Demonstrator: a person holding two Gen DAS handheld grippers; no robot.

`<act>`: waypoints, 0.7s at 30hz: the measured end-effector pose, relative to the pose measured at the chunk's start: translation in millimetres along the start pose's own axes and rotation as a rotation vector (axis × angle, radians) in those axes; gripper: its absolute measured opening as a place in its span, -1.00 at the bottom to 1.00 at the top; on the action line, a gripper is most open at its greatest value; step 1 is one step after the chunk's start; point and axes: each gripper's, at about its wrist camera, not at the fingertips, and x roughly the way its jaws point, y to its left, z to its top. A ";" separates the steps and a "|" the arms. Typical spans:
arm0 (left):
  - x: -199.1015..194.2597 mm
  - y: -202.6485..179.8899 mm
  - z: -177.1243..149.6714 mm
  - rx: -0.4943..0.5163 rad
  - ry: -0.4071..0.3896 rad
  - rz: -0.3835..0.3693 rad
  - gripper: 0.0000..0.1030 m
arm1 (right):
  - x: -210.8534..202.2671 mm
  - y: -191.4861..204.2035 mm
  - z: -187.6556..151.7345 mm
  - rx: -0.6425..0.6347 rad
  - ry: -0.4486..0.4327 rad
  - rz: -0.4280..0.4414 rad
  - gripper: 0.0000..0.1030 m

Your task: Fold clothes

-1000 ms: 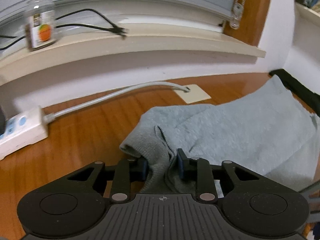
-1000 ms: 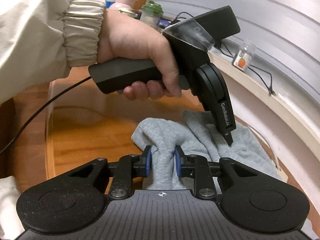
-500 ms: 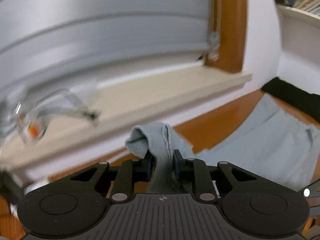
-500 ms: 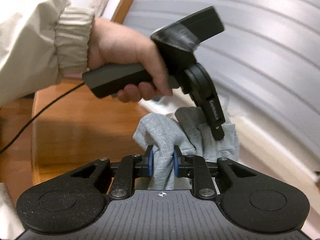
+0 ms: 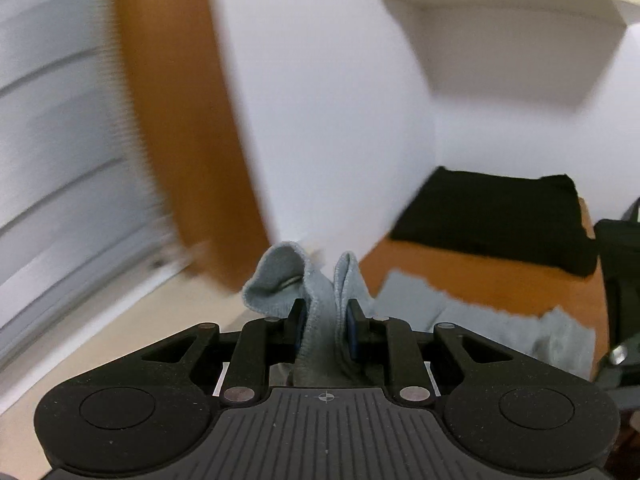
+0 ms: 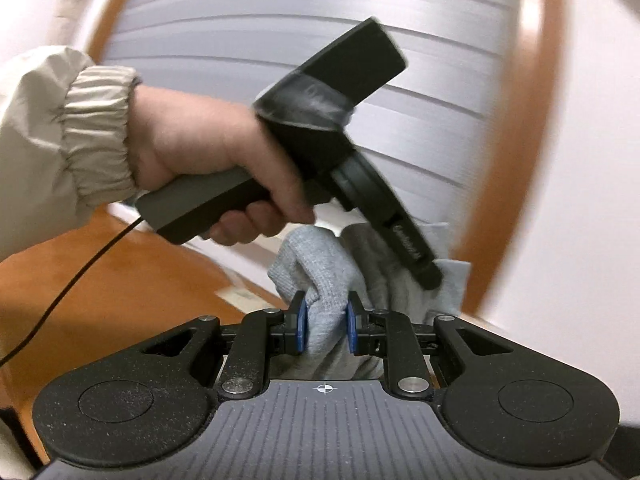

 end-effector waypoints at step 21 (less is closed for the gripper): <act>65.8 18.9 -62.2 -0.152 0.105 -0.027 -0.29 | -14.8 -135.7 -177.5 0.692 0.158 -0.125 -0.31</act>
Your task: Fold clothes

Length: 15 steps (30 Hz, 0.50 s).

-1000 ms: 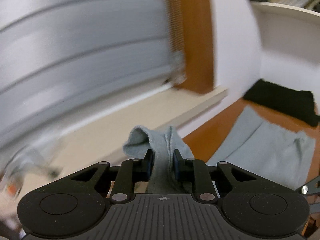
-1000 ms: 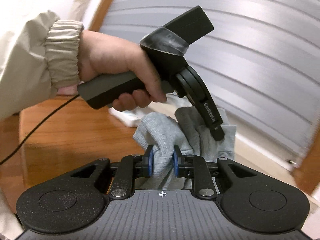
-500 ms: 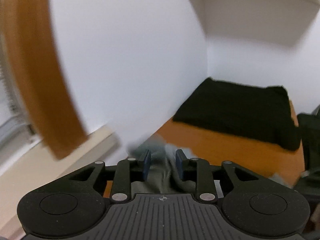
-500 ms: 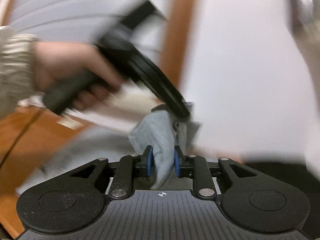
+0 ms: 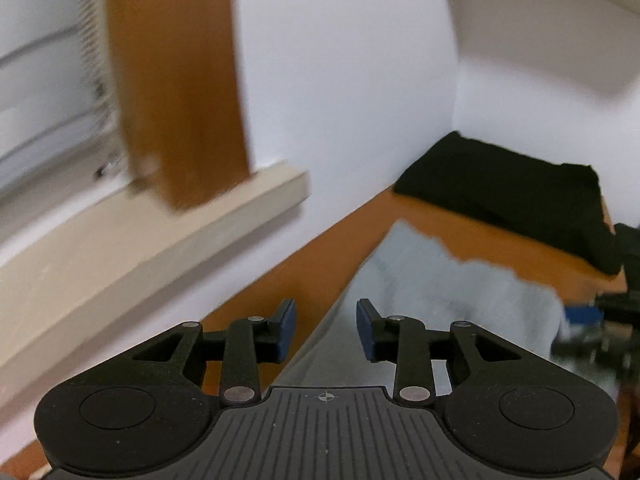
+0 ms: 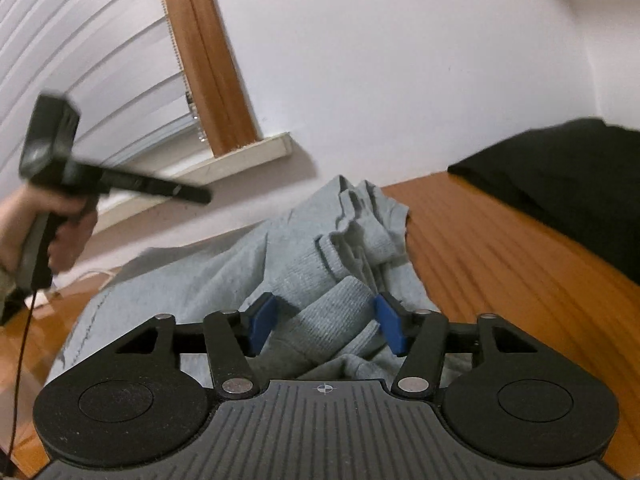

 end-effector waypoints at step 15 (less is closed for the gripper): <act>-34.4 33.3 -55.4 -0.047 -0.043 -0.013 -0.11 | -64.2 21.0 -8.1 -0.100 0.037 -0.095 -0.80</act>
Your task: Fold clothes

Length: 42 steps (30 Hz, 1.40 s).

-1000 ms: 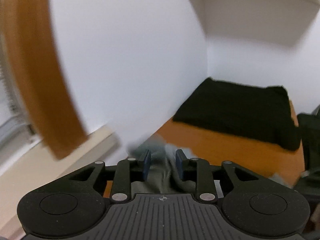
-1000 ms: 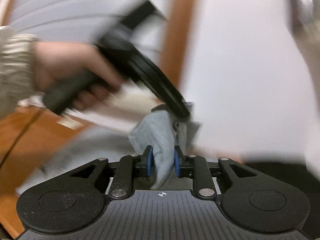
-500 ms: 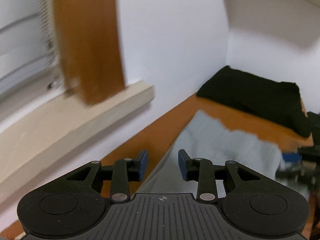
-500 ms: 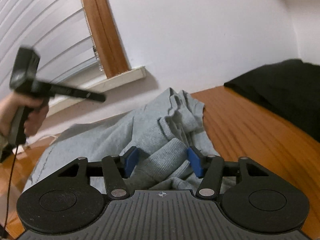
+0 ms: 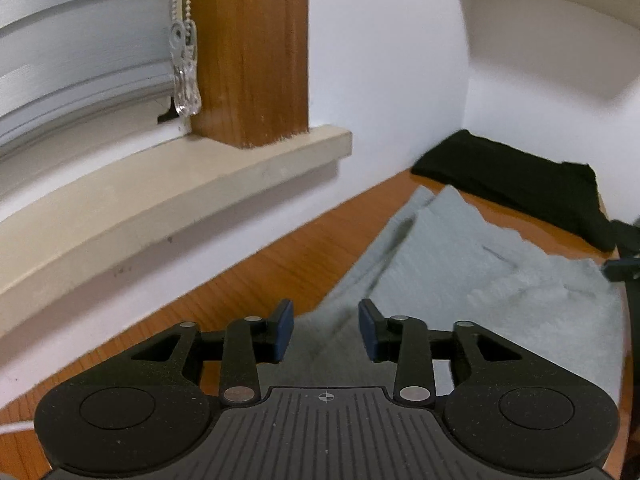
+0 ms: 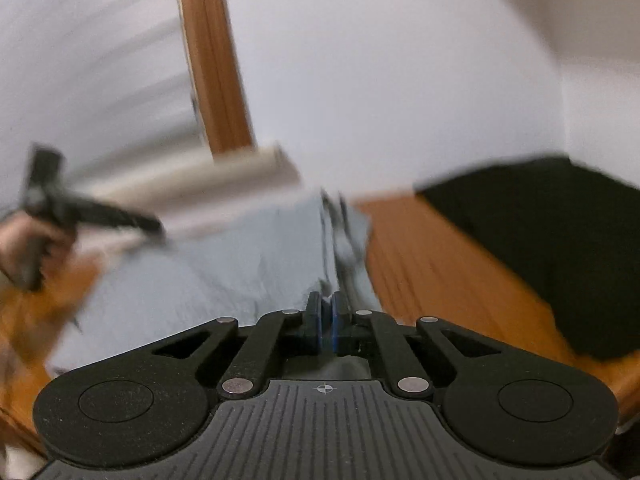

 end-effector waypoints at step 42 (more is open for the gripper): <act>-42.8 59.3 -65.6 -0.161 -0.154 -0.035 0.41 | 176.2 -4.9 133.5 -0.017 0.176 0.008 -0.81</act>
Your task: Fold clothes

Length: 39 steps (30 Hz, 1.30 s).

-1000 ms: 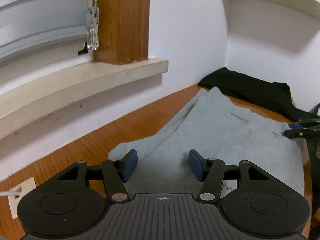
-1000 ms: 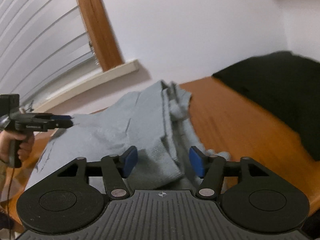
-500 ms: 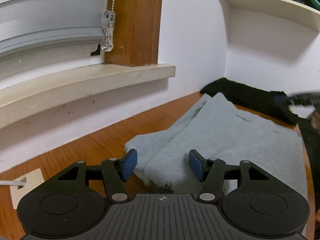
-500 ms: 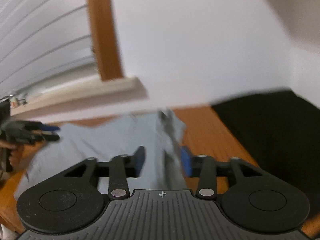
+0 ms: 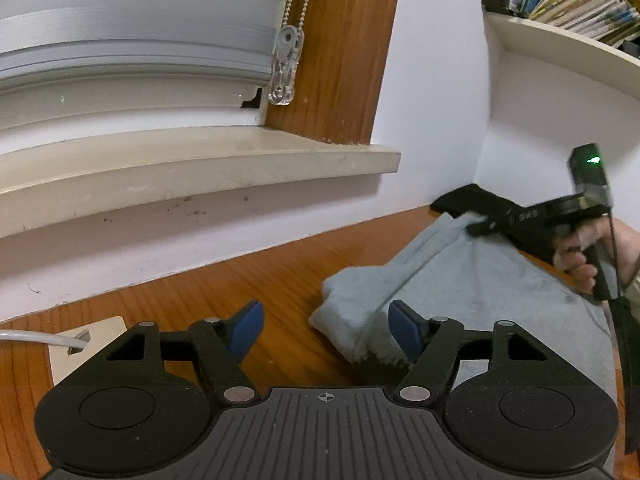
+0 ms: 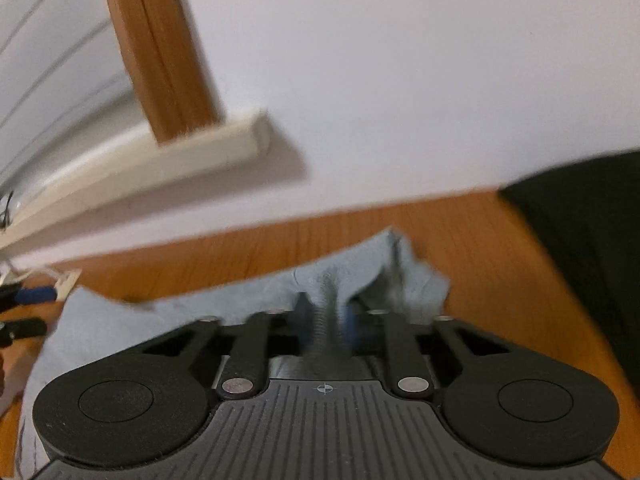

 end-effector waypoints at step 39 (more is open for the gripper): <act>32.0 56.4 14.0 -0.206 -0.048 -0.120 -1.00 | -109.5 36.3 -108.6 -0.441 -0.014 -0.040 0.51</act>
